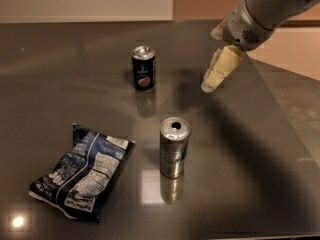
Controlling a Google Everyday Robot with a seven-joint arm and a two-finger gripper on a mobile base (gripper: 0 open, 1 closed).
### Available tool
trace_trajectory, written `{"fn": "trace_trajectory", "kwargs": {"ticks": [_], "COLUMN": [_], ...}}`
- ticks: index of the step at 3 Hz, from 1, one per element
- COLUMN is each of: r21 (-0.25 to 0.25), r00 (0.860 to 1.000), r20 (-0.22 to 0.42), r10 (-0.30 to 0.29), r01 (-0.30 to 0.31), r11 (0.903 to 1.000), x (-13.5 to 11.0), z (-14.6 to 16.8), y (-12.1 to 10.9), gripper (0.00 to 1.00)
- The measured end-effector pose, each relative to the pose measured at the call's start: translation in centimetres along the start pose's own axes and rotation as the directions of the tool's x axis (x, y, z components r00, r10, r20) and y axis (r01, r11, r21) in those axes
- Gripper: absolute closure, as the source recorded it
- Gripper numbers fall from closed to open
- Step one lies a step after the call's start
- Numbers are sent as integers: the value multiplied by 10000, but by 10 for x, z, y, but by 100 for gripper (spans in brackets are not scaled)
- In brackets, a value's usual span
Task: Move pepsi can near blue chip bag
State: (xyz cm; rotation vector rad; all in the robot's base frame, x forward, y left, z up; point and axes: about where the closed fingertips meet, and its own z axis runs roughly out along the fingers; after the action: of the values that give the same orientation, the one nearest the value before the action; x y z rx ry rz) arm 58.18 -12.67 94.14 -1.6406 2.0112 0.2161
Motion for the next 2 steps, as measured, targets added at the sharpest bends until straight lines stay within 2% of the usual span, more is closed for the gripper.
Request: {"fn": "trace_trajectory", "kwargs": {"ticks": [2], "r21": [-434], "r00": [9944], "r20": [1018], "r10": [296], "r01": [-253], "r11": [9987], "x": [-53], "z": [64], "y": [-21], "gripper": [0]}}
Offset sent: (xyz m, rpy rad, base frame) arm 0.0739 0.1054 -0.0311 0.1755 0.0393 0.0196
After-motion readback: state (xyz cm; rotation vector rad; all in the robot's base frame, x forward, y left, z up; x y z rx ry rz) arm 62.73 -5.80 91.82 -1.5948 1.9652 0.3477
